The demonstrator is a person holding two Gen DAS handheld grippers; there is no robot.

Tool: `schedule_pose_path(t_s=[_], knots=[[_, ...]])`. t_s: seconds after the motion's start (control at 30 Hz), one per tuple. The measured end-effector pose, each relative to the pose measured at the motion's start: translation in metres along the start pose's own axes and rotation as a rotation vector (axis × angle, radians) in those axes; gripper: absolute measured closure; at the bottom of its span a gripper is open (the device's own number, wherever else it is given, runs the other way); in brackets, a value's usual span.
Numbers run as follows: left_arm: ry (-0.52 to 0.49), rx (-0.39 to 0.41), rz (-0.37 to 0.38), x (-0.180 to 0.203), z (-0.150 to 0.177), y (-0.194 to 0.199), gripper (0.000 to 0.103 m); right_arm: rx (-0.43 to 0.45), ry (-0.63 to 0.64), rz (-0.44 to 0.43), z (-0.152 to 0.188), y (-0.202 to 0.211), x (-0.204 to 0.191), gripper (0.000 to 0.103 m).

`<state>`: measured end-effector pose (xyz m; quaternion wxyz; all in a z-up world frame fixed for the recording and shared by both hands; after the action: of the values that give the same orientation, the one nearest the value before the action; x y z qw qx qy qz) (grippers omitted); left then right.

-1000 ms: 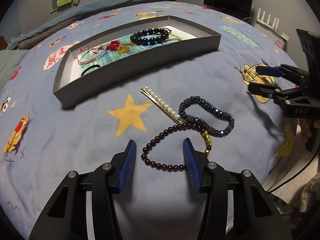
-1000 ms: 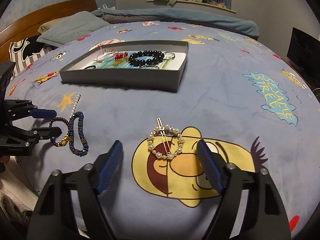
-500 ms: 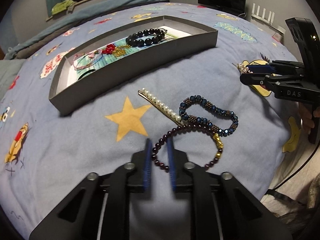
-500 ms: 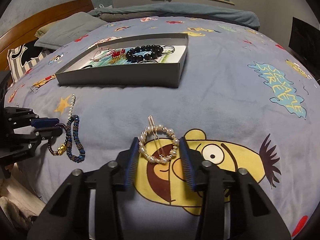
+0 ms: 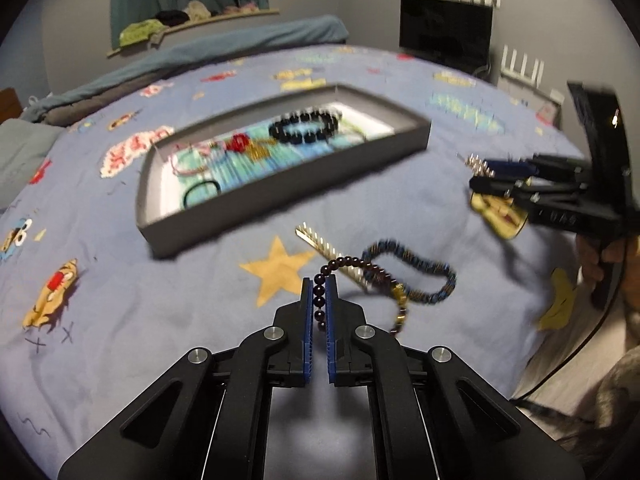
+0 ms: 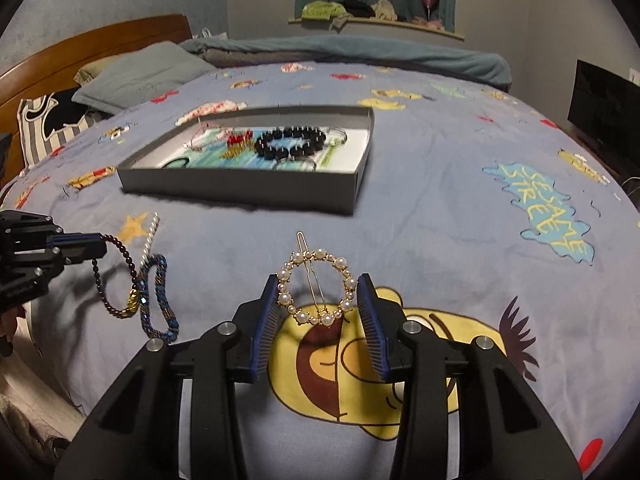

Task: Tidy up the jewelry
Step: 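Close the left tool on the dark red bead bracelet while the right tool grasps the pearl ring clip, then carry the dark red bracelet and pearl ring clip over the tray with both tools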

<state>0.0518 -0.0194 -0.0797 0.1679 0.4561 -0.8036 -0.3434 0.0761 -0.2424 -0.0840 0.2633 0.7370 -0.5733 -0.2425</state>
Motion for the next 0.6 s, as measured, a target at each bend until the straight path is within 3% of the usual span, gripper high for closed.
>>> schedule_pose_path(t_s=[0.23, 0.6], knots=[[-0.007, 0.066, -0.017, -0.003, -0.023, 0.022, 0.097, 0.050, 0.022, 0.014, -0.027, 0.010, -0.010, 0.064], [-0.015, 0.159, -0.054, -0.024, -0.097, 0.045, 0.097, 0.188, 0.085, 0.058, -0.123, 0.015, -0.026, 0.064]])
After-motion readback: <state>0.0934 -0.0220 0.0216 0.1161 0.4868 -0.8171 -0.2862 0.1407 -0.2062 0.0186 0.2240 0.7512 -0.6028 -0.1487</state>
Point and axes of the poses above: each gripper's, at about its wrist camera, not at the fingertips, and y roughly against the way its jaws point, x to its right, z to its underside, the point moved 7 cm from there along -y, roughly the way its jaws point, and after that the axes turned 3 degrees about -y, right-handed, at the moved point
